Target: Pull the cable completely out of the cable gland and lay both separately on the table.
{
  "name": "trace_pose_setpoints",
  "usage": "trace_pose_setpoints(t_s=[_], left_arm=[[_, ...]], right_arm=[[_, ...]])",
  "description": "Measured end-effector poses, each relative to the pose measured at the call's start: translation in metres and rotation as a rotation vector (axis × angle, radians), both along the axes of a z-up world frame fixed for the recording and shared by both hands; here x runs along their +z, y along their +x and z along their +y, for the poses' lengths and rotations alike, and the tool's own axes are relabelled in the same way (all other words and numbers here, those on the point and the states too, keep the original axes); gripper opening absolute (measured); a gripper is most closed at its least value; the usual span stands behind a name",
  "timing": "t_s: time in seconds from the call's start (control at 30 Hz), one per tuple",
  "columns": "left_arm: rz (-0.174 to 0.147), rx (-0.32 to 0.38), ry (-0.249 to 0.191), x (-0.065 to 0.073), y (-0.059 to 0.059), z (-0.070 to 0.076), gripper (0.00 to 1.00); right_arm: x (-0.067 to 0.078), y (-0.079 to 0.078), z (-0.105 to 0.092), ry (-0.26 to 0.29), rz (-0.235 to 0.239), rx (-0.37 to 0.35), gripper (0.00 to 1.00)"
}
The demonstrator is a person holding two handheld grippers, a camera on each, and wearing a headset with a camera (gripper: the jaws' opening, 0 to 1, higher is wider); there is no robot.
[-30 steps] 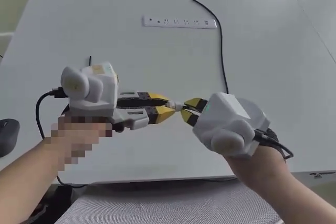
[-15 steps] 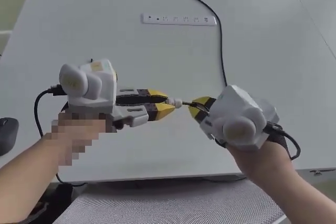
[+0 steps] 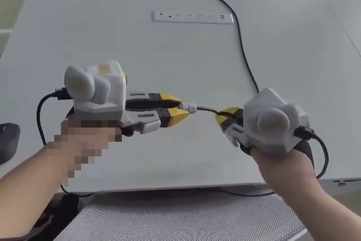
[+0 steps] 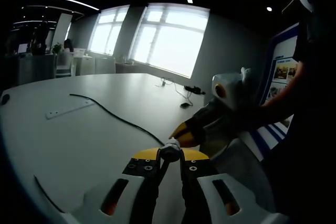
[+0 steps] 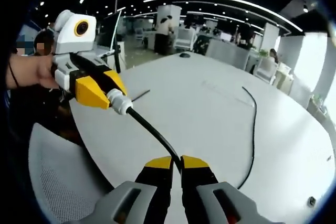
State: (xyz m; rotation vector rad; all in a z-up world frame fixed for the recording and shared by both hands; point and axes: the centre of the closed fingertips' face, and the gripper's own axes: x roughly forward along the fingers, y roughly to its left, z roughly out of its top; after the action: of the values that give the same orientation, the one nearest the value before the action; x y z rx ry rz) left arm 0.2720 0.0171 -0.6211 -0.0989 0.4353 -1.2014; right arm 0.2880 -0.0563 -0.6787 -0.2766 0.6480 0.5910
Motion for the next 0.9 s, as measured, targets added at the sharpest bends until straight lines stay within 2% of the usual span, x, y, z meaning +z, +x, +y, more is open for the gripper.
trace_pose_setpoints(t_s=[0.07, 0.2, 0.23, 0.4, 0.6, 0.7, 0.9], left_arm=[[0.001, 0.002, -0.001, 0.000, 0.000, 0.000, 0.15], [-0.001, -0.001, 0.002, -0.001, -0.001, -0.001, 0.15], [0.000, -0.004, 0.004, -0.001, -0.002, -0.002, 0.15], [-0.004, -0.007, 0.017, -0.005, -0.003, -0.004, 0.15], [-0.003, -0.004, 0.019, -0.005, -0.002, -0.002, 0.15], [-0.002, 0.006, 0.011, -0.004, 0.000, -0.001, 0.15], [0.001, 0.000, 0.018, -0.005, -0.001, -0.001, 0.15]], right_arm=[[-0.005, -0.001, -0.004, 0.040, 0.033, -0.042, 0.00], [-0.015, -0.001, -0.011, 0.055, 0.058, -0.082, 0.00], [-0.016, -0.002, -0.010, 0.076, 0.072, -0.096, 0.00], [-0.021, -0.004, -0.010, 0.090, 0.095, -0.136, 0.00], [-0.022, -0.005, -0.008, 0.078, 0.086, -0.122, 0.00], [-0.022, -0.008, -0.006, 0.127, 0.119, -0.156, 0.00], [-0.023, -0.010, -0.006, 0.100, 0.102, -0.129, 0.00]])
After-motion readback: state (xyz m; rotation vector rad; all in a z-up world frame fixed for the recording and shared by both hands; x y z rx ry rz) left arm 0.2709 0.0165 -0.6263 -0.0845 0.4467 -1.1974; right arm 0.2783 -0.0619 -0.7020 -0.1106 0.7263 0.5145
